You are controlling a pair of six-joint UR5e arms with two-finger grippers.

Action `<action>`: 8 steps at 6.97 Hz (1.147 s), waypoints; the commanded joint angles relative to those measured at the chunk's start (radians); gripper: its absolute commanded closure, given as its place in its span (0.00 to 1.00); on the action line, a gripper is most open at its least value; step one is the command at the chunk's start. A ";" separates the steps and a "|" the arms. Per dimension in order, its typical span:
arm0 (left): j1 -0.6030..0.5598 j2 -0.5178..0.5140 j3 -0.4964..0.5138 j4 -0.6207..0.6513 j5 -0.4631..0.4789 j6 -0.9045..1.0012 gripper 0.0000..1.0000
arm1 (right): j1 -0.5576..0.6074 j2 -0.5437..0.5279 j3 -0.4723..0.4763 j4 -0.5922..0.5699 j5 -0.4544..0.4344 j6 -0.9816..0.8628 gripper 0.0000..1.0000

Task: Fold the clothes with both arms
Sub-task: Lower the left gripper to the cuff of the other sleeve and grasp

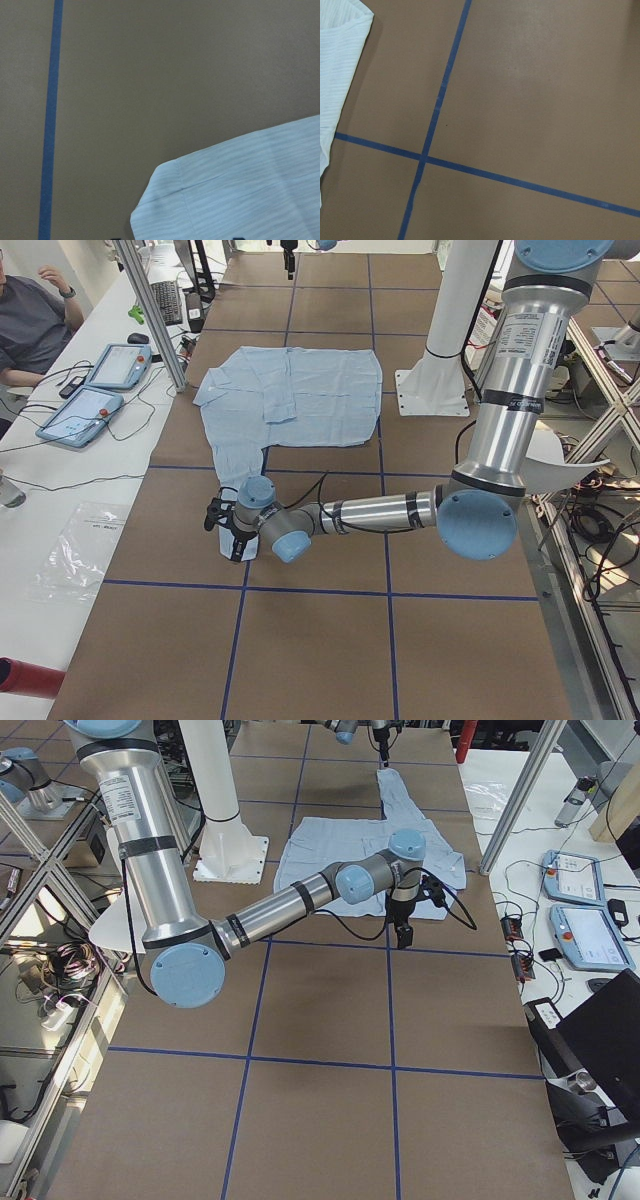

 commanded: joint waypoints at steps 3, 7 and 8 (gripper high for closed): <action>0.036 0.002 0.028 -0.020 0.006 0.003 0.25 | 0.000 0.002 -0.003 0.000 0.001 0.000 0.00; 0.045 0.011 0.023 -0.021 0.027 0.003 0.28 | -0.002 0.004 -0.004 -0.001 0.001 0.000 0.00; 0.046 0.011 0.023 -0.021 0.027 0.003 0.30 | -0.002 0.003 -0.003 -0.001 0.001 0.000 0.00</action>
